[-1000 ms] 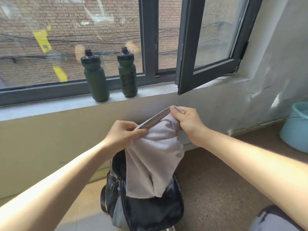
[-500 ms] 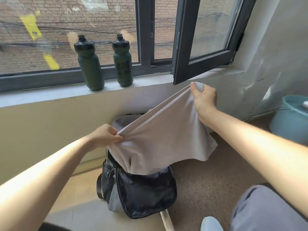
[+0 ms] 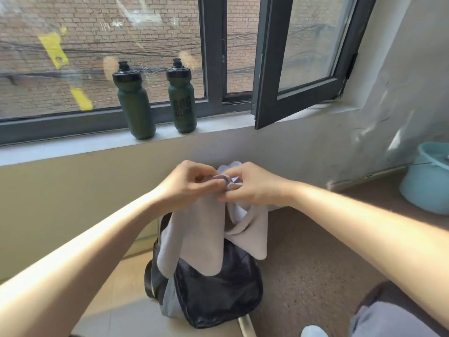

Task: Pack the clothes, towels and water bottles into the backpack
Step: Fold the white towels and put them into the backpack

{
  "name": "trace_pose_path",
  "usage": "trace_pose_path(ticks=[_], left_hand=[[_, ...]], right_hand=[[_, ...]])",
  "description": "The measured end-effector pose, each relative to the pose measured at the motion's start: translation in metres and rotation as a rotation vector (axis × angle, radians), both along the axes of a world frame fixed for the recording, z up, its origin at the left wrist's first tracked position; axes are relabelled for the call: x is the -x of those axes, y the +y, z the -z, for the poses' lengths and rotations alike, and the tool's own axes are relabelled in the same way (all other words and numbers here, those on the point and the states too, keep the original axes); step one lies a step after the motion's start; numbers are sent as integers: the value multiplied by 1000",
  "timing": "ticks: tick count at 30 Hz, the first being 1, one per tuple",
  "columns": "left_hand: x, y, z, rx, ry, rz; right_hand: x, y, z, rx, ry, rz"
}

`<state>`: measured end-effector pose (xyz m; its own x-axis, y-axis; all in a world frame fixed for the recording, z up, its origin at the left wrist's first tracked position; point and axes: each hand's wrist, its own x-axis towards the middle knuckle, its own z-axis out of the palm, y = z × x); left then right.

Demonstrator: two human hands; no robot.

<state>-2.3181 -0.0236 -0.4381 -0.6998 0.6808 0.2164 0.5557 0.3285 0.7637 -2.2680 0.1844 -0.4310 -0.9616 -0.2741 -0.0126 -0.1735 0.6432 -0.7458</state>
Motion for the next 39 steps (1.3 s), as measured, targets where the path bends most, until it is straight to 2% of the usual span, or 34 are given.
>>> trace_pose_path(ticks=[3,5,8,12,16,21,23,26,33,37,39], left_hand=[[2,-3,1,31,-15,-123],[5,-7,5,144,-36,-175],[12,-20,18,284,-154,-142],[17,-35,25,334,-258,-161],[24,-42,29,192,-316,-269],[25,-40,20,-158,-444,-369],[25,-37,16,-290,-489,-371],[18,-27,11,-398,-541,-312],[-1,-2,4,-435,-613,-224],[-6,0,2,-471,-627,-208],[-8,-2,1,-467,-639,-195]], right_hand=[[7,2,4,43,19,45],[9,3,3,123,76,121],[13,6,-2,228,154,337],[25,28,-3,350,169,584],[31,49,6,381,97,725],[24,58,7,439,55,779],[22,59,4,453,59,753],[13,49,-5,588,-9,639],[-6,28,-19,754,-267,218],[-11,29,-24,756,-390,-86],[-11,27,-22,706,-352,-128]])
